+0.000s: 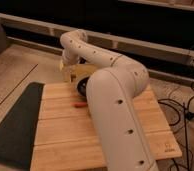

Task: Place the bottle in the ceramic bowl

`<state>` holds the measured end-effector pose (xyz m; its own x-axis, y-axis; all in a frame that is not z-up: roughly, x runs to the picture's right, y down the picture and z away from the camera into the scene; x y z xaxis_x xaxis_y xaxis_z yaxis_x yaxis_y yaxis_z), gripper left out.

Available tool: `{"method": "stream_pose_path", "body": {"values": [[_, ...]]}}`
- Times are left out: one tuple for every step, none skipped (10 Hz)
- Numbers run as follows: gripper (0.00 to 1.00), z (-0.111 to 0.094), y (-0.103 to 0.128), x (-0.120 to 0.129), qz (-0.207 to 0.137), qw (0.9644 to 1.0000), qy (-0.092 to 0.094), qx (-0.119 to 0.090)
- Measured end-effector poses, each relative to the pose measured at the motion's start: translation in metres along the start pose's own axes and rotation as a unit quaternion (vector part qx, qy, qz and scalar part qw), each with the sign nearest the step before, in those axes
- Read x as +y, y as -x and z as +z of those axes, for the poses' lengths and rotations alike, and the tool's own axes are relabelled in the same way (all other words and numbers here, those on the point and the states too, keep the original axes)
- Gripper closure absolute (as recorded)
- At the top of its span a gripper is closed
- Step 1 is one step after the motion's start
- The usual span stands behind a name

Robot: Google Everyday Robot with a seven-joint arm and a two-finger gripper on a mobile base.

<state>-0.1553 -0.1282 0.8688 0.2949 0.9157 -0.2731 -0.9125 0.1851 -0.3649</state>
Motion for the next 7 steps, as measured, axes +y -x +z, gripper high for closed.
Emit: {"method": "stream_pose_path", "body": {"values": [[1.00,-0.014,-0.007,0.000,0.002,1.0000,-0.006,-0.007],[1.00,-0.032,-0.019,-0.002,0.006,0.9997,-0.016,-0.016],[1.00,-0.047,-0.032,-0.007,0.012,0.9993,-0.028,-0.021],[1.00,-0.062,-0.048,-0.016,0.021,0.9985,-0.044,-0.025],[1.00,-0.071,-0.059,-0.026,0.031,0.9977,-0.055,-0.027],[1.00,-0.083,-0.078,-0.045,0.054,0.9955,-0.073,-0.027],[1.00,-0.090,-0.093,-0.061,0.074,0.9933,-0.085,-0.026]]}}
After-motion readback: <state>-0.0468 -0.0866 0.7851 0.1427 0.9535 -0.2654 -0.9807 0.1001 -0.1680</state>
